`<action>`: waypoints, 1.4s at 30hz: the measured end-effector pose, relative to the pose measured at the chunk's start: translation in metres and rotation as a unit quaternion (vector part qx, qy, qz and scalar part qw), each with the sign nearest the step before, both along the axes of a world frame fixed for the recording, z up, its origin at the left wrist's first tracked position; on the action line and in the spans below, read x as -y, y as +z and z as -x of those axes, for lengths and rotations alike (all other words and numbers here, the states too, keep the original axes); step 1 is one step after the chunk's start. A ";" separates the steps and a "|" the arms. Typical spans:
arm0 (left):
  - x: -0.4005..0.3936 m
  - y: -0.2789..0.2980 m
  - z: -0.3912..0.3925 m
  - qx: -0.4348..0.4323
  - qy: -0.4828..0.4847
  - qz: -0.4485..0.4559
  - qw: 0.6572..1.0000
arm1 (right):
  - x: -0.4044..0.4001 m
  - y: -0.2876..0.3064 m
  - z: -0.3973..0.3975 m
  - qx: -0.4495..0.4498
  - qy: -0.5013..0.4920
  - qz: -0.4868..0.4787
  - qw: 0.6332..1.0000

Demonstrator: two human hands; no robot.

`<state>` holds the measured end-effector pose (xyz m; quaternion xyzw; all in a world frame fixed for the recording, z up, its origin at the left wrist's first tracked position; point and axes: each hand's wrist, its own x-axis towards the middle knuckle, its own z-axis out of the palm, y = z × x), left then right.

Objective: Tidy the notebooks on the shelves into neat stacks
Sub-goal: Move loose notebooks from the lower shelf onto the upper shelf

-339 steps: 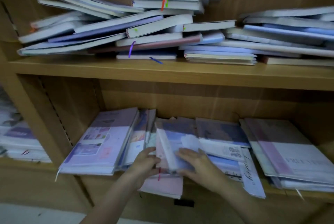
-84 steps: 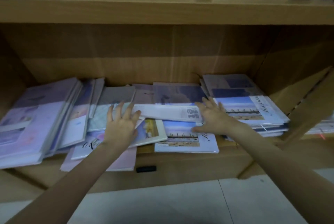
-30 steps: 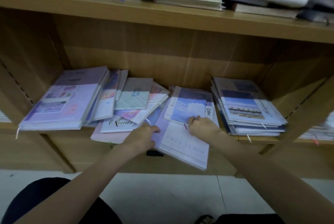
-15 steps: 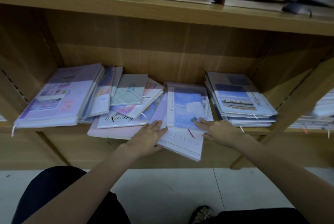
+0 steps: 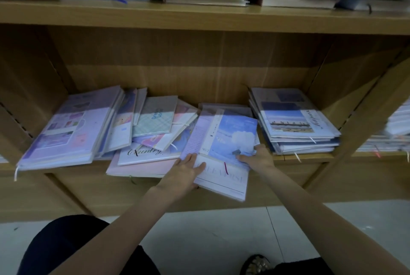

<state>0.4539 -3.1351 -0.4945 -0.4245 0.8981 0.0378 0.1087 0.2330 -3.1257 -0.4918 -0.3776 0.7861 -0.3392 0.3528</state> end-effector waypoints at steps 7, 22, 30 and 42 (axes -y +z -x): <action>-0.006 0.006 0.001 0.042 -0.010 0.024 0.999 | 0.006 0.006 0.000 0.092 -0.016 -0.010 0.996; 0.010 0.011 0.049 0.084 -0.080 0.178 0.977 | -0.027 0.078 0.076 0.074 0.046 0.073 0.993; 0.050 0.032 0.120 0.029 0.037 0.067 0.997 | -0.042 0.081 0.121 0.074 0.026 0.103 0.992; -0.021 0.095 0.072 -0.558 0.129 -0.161 0.804 | -0.072 0.097 0.084 0.234 0.091 0.216 0.944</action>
